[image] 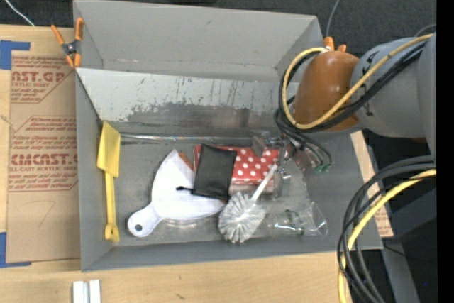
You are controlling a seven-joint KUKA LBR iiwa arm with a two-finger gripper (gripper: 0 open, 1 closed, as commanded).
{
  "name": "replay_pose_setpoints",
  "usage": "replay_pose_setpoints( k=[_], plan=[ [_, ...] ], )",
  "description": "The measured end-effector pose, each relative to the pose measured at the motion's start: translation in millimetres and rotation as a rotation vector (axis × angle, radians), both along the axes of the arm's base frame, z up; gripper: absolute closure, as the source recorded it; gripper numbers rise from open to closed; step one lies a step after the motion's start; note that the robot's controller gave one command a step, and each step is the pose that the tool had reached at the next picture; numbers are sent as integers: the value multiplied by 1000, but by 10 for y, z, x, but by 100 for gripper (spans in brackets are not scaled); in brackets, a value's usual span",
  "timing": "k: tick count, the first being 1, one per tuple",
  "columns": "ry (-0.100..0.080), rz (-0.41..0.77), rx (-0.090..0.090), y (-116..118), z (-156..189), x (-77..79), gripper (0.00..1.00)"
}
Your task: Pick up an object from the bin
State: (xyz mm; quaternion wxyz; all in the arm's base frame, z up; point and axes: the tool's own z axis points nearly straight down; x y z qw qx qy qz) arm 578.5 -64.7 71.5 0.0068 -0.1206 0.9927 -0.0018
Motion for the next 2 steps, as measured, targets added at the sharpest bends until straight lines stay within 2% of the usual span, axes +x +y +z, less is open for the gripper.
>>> replay_pose_setpoints(
  k=[1,2],
  plan=[
    [-6,-277,10,-249,20,30,100],
    [-6,-277,10,-248,20,30,100]
  ],
)
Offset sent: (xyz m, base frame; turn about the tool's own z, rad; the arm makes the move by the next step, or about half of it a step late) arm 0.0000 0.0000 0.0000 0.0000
